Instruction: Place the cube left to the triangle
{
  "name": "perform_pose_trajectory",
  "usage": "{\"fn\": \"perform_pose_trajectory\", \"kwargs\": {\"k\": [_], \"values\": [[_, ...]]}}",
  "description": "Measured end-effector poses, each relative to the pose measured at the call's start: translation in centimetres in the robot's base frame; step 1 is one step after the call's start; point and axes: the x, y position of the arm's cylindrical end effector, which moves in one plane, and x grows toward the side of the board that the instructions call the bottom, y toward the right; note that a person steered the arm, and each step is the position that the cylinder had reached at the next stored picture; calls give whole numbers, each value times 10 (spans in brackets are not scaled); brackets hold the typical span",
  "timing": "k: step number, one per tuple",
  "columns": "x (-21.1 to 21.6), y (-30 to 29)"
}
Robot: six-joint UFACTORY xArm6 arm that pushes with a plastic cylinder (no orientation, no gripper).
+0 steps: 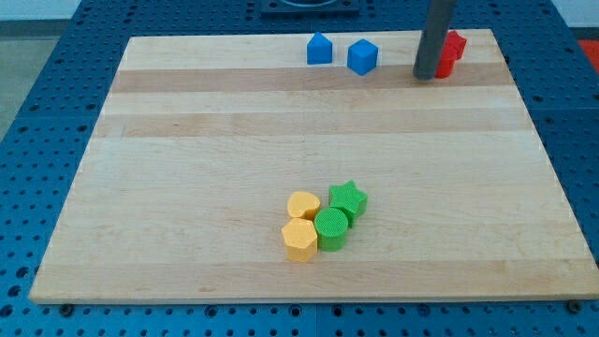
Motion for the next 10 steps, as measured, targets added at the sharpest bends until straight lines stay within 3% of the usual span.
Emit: {"fn": "perform_pose_trajectory", "kwargs": {"k": [2,5,8,10], "values": [[0,-37],[-47,-52],[19,-158],[9,-199]]}}
